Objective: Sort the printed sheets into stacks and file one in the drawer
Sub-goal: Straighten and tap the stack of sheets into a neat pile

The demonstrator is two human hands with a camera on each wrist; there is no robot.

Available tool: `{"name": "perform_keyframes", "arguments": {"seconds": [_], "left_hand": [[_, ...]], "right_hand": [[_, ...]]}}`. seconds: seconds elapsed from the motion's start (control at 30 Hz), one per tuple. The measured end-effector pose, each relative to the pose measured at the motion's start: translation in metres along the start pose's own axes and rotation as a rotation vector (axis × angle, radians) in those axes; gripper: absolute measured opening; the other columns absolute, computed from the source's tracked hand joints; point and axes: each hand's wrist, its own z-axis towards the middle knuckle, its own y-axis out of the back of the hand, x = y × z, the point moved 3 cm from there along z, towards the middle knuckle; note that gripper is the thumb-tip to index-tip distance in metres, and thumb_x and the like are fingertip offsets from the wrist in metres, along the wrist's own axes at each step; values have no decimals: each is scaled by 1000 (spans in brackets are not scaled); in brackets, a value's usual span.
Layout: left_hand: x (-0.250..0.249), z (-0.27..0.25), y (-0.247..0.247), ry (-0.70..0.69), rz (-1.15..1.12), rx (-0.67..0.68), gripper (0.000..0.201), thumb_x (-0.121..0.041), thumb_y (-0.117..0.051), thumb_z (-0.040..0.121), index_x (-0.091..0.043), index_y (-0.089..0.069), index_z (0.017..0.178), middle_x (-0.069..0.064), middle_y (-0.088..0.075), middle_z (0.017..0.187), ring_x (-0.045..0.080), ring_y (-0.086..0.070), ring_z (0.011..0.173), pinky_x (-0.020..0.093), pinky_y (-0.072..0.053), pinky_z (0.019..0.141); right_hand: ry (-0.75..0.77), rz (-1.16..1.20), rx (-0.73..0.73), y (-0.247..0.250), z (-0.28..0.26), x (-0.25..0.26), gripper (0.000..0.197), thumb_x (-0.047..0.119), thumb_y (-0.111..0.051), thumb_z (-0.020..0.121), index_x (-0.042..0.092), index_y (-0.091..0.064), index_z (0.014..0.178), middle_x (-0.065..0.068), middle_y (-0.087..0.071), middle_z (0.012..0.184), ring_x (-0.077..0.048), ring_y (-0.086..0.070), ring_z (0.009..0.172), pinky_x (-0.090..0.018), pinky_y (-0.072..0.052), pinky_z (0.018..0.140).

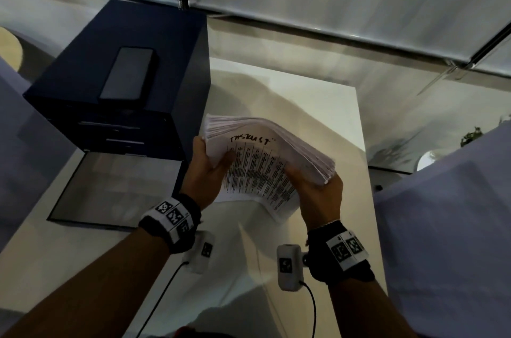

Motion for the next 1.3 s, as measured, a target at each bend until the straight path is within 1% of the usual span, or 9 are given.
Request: {"name": "perform_keyframes", "arguments": {"seconds": [0.17, 0.3, 0.37, 0.43, 0.5, 0.6, 0.8, 1.03, 1.3], "left_hand": [[-4, 6, 4, -28, -63, 42, 31, -12, -57, 95, -27, -39, 115, -10, -55, 112, -16, -59, 97, 7, -48, 78], [-4, 15, 9, -17, -93, 99, 51, -25, -67, 89, -9, -43, 131, 7, -60, 124, 11, -62, 112, 23, -53, 87], [-6, 22, 10, 12, -142, 137, 58, -21, -75, 84, -5, -46, 131, 13, -63, 124, 22, -64, 113, 31, -55, 89], [-6, 26, 11, 56, -200, 178, 60, -20, -79, 79, -3, -51, 129, 15, -65, 122, 28, -65, 113, 38, -56, 90], [-7, 27, 10, 74, -168, 206, 46, -13, -78, 80, -5, -60, 122, 13, -69, 116, 27, -67, 109, 40, -56, 91], [-11, 26, 4, 82, -105, 154, 26, -3, -73, 82, -13, -69, 106, -2, -75, 102, 14, -70, 99, 33, -59, 86], [2, 8, 4, 116, -156, 53, 24, -10, -76, 79, -24, -69, 98, -6, -76, 95, 11, -72, 92, 26, -60, 76], [19, 10, 10, 227, -161, 185, 60, -16, -84, 67, -10, -60, 122, 7, -72, 113, 20, -70, 104, 38, -59, 84], [30, 8, 10, 269, -86, 193, 45, -8, -82, 72, -16, -66, 113, 4, -72, 110, 17, -69, 102, 43, -58, 88]], "right_hand": [[140, 103, -144, -1, 15, 29, 30, 30, -65, 83, 8, -66, 104, 9, -73, 86, -9, -67, 85, -21, -51, 74], [77, 142, -180, 3, 28, 28, 15, 8, -50, 97, 9, -64, 100, 4, -75, 79, -14, -70, 79, -23, -52, 69], [89, 182, -128, 3, 28, 28, 15, 17, -54, 95, 16, -59, 108, -8, -75, 90, -24, -70, 88, -27, -53, 73], [90, 216, -70, 2, 24, 25, 44, 25, -69, 82, 18, -49, 120, -18, -71, 104, -27, -69, 96, -27, -54, 76], [42, 162, -29, 2, 20, 18, 70, 8, -82, 69, 13, -43, 127, -8, -69, 105, -15, -69, 95, -24, -56, 74], [-48, 14, -63, 0, 17, 10, 53, -1, -85, 65, 5, -64, 113, 7, -72, 92, -1, -70, 84, -27, -59, 76], [-64, -27, -76, 3, 9, -3, 33, 4, -85, 68, 10, -71, 97, 10, -74, 82, 0, -70, 77, -16, -55, 69], [-184, -18, -14, 3, 7, -24, 52, 2, -87, 63, 5, -66, 111, -3, -75, 96, -13, -73, 88, -26, -59, 74], [-282, -55, 1, 5, 4, -50, 44, 4, -87, 64, 6, -67, 103, -4, -75, 95, -17, -72, 86, -30, -61, 72]]}}
